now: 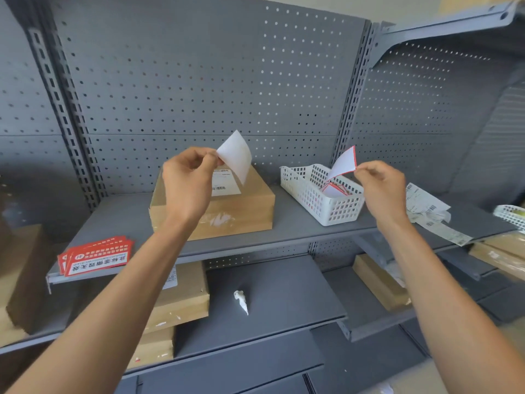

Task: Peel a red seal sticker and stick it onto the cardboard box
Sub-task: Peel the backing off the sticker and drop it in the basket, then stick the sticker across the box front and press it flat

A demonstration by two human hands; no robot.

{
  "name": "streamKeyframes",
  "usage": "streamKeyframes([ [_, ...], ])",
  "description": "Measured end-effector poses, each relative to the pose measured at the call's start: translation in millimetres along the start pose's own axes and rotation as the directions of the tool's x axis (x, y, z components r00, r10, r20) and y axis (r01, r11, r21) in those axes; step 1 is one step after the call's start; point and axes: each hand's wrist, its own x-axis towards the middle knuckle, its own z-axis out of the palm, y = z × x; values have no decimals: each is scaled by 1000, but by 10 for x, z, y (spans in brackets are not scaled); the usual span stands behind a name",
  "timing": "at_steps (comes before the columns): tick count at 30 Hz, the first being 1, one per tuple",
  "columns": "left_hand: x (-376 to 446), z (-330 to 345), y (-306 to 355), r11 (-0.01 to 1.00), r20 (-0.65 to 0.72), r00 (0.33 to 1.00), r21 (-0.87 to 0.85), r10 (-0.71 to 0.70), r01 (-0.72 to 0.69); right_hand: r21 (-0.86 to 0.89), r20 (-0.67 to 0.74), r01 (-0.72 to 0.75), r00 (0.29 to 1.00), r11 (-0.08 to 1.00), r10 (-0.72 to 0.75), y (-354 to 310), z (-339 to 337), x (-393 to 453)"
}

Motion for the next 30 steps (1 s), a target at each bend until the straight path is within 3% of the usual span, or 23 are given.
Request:
streamKeyframes([
  [7,-67,408,-3,1000,36,999,12,19,-19,-21,116,-99,988,995,101,167,-57,227],
  [14,-118,629,-45,999,50,998,20,32,-33,-372,156,-25,984,928,89,329,-155,360],
  [18,-187,706,-58,998,53,998,54,22,-24,-408,152,4,986,913,64,365,-184,380],
  [24,-241,744,-78,996,45,999,93,14,-18,-432,68,133,991,892,-115,376,-161,398],
  [30,-355,726,-31,975,23,996,203,90,-93,-230,233,351,925,908,-299,-110,90,61],
])
